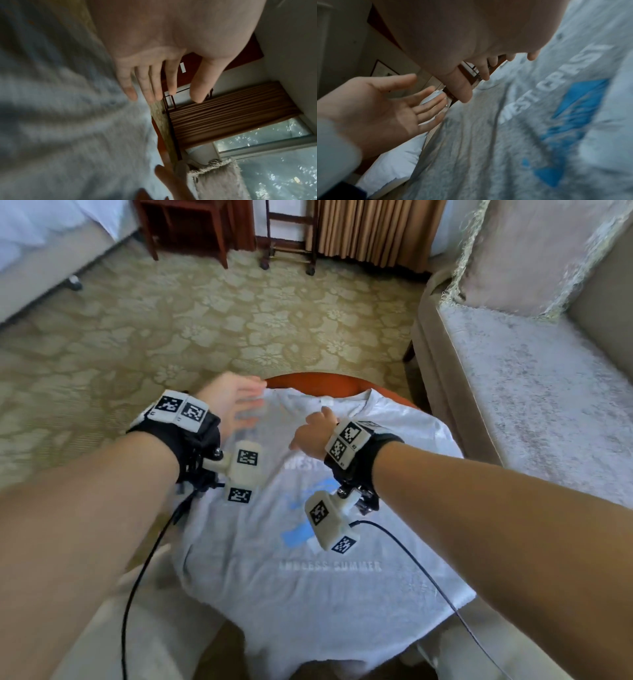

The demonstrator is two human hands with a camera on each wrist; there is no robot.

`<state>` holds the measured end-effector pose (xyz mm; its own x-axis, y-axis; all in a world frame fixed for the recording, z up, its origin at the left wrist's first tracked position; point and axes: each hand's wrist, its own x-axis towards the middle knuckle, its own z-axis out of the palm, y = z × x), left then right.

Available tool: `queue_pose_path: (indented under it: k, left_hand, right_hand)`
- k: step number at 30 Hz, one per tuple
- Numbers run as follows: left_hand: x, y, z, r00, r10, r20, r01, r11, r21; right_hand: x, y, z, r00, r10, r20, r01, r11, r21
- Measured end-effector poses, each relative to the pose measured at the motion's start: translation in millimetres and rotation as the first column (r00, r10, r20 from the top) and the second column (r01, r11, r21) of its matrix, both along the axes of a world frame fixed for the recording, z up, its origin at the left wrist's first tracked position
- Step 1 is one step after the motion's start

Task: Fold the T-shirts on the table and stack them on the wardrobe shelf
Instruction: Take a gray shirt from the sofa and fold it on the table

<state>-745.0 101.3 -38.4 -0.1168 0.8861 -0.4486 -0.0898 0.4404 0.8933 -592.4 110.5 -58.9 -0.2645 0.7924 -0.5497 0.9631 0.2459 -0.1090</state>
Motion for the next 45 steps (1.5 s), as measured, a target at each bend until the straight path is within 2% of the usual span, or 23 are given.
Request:
queue_pose_path:
  k: [2,3,5,6,7,9,11,13,16,19,22,25,27,28,30,32,34,36,38,39,42,45]
  left_hand:
    - [-43,-2,-5,0.978,0.097,-0.187,-0.088,0.995,0.054]
    - [-62,-5,-9,0.943,0.113,-0.313,-0.1,0.993,0.058]
    - [-90,-15,-20,0.851,0.053,-0.523,-0.068,0.998,-0.011]
    - [-100,-21,-28,0.819,-0.026,-0.573,-0.029,0.996,-0.087]
    - [-107,-26,-38,0.8,-0.101,-0.592,0.001,0.986,-0.167]
    - [-113,-37,-55,0.823,-0.183,-0.537,0.027,0.958,-0.285]
    - [-117,-39,-71,0.875,-0.167,-0.454,0.021,0.951,-0.309]
    - [-124,-33,-80,0.891,-0.125,-0.436,-0.013,0.954,-0.3]
    - [-135,-22,-81,0.822,-0.099,-0.56,-0.053,0.967,-0.249]
    - [-140,-17,-63,0.758,-0.079,-0.647,-0.043,0.984,-0.172]
    - [-145,-17,-41,0.794,0.081,-0.602,-0.103,0.995,-0.002]
    - [-150,-22,-27,0.816,0.309,-0.489,-0.242,0.95,0.196]
    - [-153,-25,-24,0.804,0.418,-0.422,-0.344,0.907,0.243]
    - [-154,-27,-24,0.808,0.423,-0.409,-0.366,0.906,0.213]
    - [-153,-33,-34,0.835,0.339,-0.434,-0.348,0.936,0.062]
    - [-151,-43,-48,0.877,0.139,-0.459,-0.239,0.957,-0.167]
    - [-144,-55,-60,0.942,-0.002,-0.337,-0.115,0.938,-0.327]
    - [-138,-63,-71,0.991,0.004,-0.131,-0.057,0.914,-0.403]
    - [-135,-65,-80,1.0,0.009,0.021,0.001,0.902,-0.432]
    - [-134,-65,-82,0.999,-0.002,0.046,0.022,0.903,-0.429]
    - [-135,-63,-78,0.996,-0.075,0.049,0.089,0.896,-0.436]
    - [-142,-63,-71,0.99,-0.131,-0.053,0.097,0.904,-0.417]
  right_hand:
    - [-32,1,-12,0.993,-0.078,-0.084,0.077,0.997,-0.011]
    - [-46,0,-18,0.981,-0.153,-0.12,0.153,0.988,-0.015]
    - [-70,-2,-33,0.951,-0.242,-0.194,0.244,0.97,-0.017]
    - [-78,-6,-38,0.948,-0.246,-0.2,0.247,0.969,-0.021]
    - [-84,-11,-41,0.954,-0.239,-0.184,0.238,0.971,-0.028]
    - [-91,-22,-48,0.967,-0.205,-0.148,0.204,0.979,-0.025]
    - [-96,-29,-61,0.975,-0.189,-0.118,0.188,0.982,-0.019]
    - [-98,-29,-70,0.978,-0.177,-0.109,0.178,0.984,0.006]
    - [-97,-27,-74,0.982,-0.137,-0.13,0.14,0.99,0.012]
    - [-97,-29,-69,0.953,-0.247,-0.176,0.238,0.968,-0.073]
    - [-98,-31,-63,0.942,-0.286,-0.177,0.273,0.958,-0.092]
    - [-99,-30,-62,0.944,-0.278,-0.178,0.27,0.96,-0.068]
    - [-100,-29,-65,0.928,-0.315,-0.201,0.3,0.949,-0.1]
    - [-99,-29,-66,0.923,-0.324,-0.206,0.306,0.945,-0.114]
    - [-99,-27,-71,0.937,-0.29,-0.196,0.278,0.956,-0.091]
    - [-100,-26,-73,0.951,-0.243,-0.19,0.234,0.97,-0.065]
    - [-100,-26,-73,0.929,-0.304,-0.212,0.283,0.951,-0.127]
    - [-100,-28,-72,0.921,-0.332,-0.205,0.306,0.941,-0.146]
    - [-101,-30,-72,0.937,-0.291,-0.192,0.279,0.956,-0.086]
    - [-101,-28,-74,0.947,-0.26,-0.192,0.253,0.966,-0.06]
    - [-100,-27,-73,0.929,-0.311,-0.199,0.289,0.948,-0.131]
    - [-100,-28,-71,0.941,-0.294,-0.168,0.28,0.954,-0.104]
